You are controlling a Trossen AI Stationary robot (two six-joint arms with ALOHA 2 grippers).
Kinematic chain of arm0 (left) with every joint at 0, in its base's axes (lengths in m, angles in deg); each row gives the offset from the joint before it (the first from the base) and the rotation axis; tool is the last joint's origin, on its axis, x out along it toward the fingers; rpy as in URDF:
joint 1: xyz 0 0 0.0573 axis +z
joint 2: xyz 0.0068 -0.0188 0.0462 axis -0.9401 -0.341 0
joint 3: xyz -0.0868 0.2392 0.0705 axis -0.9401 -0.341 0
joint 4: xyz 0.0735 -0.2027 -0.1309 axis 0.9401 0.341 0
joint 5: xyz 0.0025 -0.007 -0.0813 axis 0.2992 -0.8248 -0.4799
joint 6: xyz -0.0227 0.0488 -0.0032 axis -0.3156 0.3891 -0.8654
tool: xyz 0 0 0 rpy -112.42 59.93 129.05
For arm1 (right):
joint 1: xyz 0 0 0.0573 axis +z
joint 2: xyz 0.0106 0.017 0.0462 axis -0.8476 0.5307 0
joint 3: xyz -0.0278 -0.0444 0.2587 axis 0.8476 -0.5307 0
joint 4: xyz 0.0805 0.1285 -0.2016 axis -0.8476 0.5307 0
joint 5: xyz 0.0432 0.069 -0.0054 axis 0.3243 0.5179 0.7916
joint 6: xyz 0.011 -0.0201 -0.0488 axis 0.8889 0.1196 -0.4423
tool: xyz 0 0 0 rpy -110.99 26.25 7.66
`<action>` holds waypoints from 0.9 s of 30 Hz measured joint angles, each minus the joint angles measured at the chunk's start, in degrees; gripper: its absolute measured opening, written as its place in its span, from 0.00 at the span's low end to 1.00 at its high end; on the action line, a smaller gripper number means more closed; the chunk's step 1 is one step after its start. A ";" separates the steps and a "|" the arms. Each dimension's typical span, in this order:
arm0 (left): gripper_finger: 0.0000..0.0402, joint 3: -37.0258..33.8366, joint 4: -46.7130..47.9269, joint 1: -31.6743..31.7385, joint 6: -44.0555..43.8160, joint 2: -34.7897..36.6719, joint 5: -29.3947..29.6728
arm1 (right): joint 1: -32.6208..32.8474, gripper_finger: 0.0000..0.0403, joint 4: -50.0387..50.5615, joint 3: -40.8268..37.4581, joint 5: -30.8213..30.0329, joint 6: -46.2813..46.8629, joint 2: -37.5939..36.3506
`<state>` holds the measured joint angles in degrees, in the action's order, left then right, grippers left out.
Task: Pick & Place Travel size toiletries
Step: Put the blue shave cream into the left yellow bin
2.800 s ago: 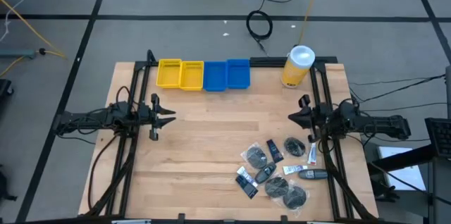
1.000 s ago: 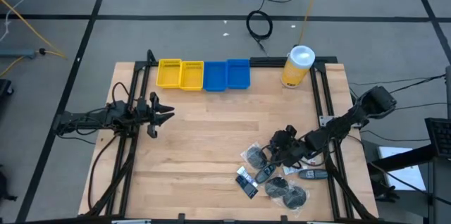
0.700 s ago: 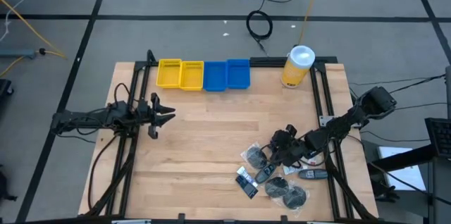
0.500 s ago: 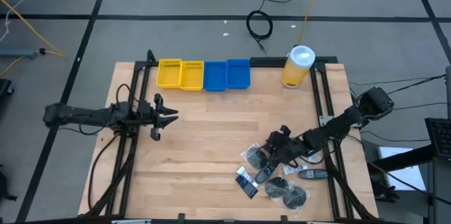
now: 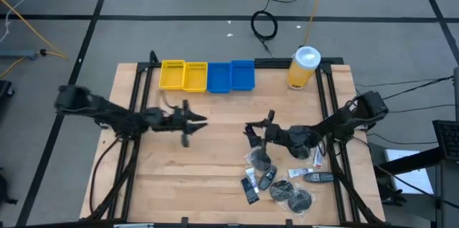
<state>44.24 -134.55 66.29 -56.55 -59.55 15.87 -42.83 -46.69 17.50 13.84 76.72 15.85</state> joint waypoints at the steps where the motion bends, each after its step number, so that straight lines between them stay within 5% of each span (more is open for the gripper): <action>1: 0.24 2.93 0.73 0.00 0.29 -3.85 -0.33 | -0.52 0.37 -3.95 0.00 -0.02 -2.67 1.15; 6: 0.26 17.51 4.35 0.04 5.41 -20.23 -1.02 | -2.36 0.40 -13.60 0.02 -0.18 -9.70 5.91; 11: 0.40 29.14 8.85 0.04 6.56 -30.17 -7.03 | -3.11 0.39 -13.72 0.00 -0.26 -14.01 6.83; 15: 0.56 34.99 15.03 0.02 1.60 -33.38 -7.12 | -3.07 0.38 -13.74 -0.01 -0.23 -18.94 6.21; 20: 0.69 37.91 18.28 0.03 -4.09 -33.90 1.65 | -3.04 0.40 -13.83 0.02 -0.10 -19.99 6.18; 27: 0.67 38.03 15.56 -1.19 -4.29 -33.87 6.06 | -3.04 0.39 -13.85 0.02 0.00 -20.00 6.13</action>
<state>82.27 -118.99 65.10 -60.84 -93.42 21.93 -45.87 -60.54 17.52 13.84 56.72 21.98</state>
